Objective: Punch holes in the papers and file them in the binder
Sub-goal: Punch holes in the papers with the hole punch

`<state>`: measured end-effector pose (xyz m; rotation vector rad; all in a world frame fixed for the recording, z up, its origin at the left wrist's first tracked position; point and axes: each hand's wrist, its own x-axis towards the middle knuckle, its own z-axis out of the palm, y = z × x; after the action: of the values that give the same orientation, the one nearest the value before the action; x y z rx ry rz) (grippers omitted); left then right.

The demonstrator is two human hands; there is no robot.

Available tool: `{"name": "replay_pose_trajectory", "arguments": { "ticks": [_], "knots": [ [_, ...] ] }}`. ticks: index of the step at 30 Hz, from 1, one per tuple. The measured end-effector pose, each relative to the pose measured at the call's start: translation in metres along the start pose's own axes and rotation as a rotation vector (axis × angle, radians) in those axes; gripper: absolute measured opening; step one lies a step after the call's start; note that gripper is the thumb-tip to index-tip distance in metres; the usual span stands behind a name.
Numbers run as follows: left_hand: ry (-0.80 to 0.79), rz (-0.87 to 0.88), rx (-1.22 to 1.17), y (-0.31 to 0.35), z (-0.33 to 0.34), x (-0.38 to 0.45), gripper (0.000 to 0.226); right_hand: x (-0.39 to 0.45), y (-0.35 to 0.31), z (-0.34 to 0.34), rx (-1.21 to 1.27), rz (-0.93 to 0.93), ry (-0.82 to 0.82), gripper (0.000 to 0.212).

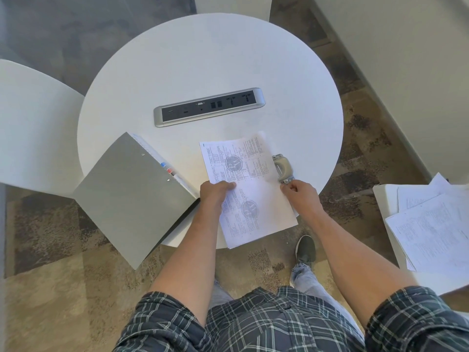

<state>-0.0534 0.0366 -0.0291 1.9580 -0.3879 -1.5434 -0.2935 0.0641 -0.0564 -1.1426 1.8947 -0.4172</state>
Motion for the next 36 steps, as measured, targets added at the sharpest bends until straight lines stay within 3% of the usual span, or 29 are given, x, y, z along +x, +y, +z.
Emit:
{"name": "replay_pose_trajectory", "arguments": {
  "ticks": [4, 7, 11, 22, 36],
  "knots": [
    [-0.014, -0.036, -0.022, -0.004, 0.000, 0.000, 0.034, -0.001, 0.005, -0.003, 0.115, 0.050, 0.019, 0.015],
    [-0.028, -0.044, -0.059, -0.007, 0.000, -0.001, 0.025, -0.001, 0.006, -0.006, 0.213, 0.069, 0.045, 0.023],
    [-0.032, -0.032, -0.085, -0.007, 0.001, -0.004, 0.031, 0.003, 0.008, -0.008, 0.230, 0.067, 0.008, 0.039],
    [-0.015, -0.013, -0.151, -0.005, 0.005, -0.002, 0.030, 0.003, 0.005, -0.006, 0.205, 0.046, 0.009, 0.040],
    [0.109, 0.159, 0.087, -0.017, 0.008, 0.016, 0.027, 0.003, 0.002, -0.002, 0.158, 0.035, 0.049, 0.046]
  ]
}}
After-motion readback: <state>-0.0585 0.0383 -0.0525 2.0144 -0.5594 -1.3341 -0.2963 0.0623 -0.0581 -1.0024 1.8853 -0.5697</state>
